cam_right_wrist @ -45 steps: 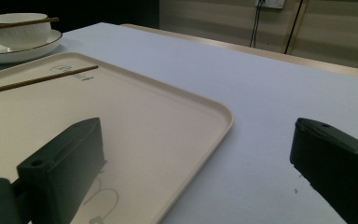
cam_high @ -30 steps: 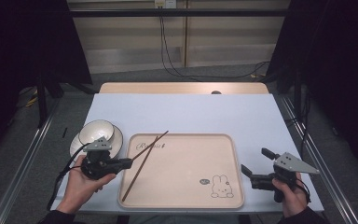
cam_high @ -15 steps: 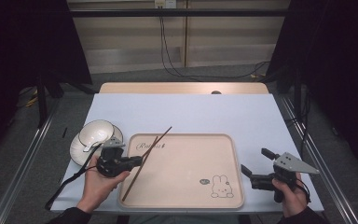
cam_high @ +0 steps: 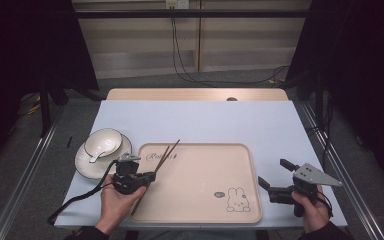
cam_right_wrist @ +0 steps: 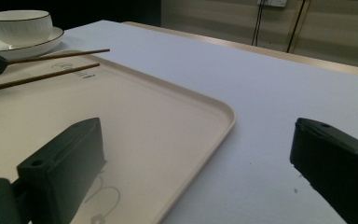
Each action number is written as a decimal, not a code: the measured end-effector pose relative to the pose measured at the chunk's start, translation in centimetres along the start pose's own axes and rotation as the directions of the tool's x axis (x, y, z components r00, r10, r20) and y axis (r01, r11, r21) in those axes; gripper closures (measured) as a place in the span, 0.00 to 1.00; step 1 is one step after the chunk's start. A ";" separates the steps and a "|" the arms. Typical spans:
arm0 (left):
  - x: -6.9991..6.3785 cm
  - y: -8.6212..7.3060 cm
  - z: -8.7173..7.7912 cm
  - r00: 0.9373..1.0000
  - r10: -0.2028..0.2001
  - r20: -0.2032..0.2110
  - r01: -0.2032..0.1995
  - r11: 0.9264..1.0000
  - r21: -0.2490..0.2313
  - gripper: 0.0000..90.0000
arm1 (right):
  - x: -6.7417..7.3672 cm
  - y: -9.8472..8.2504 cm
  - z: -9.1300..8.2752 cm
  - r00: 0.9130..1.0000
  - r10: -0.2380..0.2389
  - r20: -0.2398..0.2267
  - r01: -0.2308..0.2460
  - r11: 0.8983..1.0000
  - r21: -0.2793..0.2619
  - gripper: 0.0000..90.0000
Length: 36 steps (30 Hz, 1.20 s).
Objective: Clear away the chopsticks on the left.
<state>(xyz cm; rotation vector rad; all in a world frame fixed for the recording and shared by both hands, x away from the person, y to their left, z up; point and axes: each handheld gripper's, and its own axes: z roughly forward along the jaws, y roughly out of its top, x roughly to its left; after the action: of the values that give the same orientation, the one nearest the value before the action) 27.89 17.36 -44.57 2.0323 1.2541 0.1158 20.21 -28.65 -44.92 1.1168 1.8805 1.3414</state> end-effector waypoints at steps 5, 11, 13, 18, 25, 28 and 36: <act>-0.3 -0.5 0.4 1.000 -0.015 -0.023 0.016 0.999 0.029 0.94 | 0.0 0.0 0.0 1.000 0.001 0.003 -0.001 1.000 0.000 0.03; -0.2 -0.5 1.1 0.998 -0.014 -0.058 0.018 0.998 0.058 0.94 | 0.0 0.0 0.0 1.000 -0.001 -0.003 0.001 1.000 -0.002 0.03; -0.2 -0.6 1.5 0.998 -0.021 -0.057 0.025 0.998 0.065 0.94 | 0.0 0.0 0.0 1.000 -0.001 -0.007 0.001 1.000 -0.001 0.03; -0.2 -0.6 1.9 0.999 -0.018 -0.050 0.021 0.997 0.068 0.94 | 0.0 0.0 0.0 1.000 -0.003 -0.006 0.003 1.000 0.002 0.03; -0.3 -0.7 1.9 0.998 -0.015 -0.056 0.019 0.998 0.063 0.93 | 0.0 0.0 0.0 1.000 -0.006 -0.007 0.006 1.000 -0.001 0.03; -0.4 -0.7 1.9 0.998 -0.013 -0.054 0.017 0.998 0.064 0.93 | 0.0 0.0 0.0 1.000 -0.006 -0.008 0.006 1.000 -0.001 0.03; -0.4 -0.7 1.9 0.999 -0.022 -0.045 0.024 0.998 0.058 0.88 | 0.0 0.0 0.0 1.000 -0.005 -0.012 0.005 1.000 0.001 0.03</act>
<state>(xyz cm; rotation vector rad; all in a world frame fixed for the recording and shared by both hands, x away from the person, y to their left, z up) 27.99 16.23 -46.27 2.0745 1.3216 0.1151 20.21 -28.60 -44.90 1.1062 1.8912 1.3473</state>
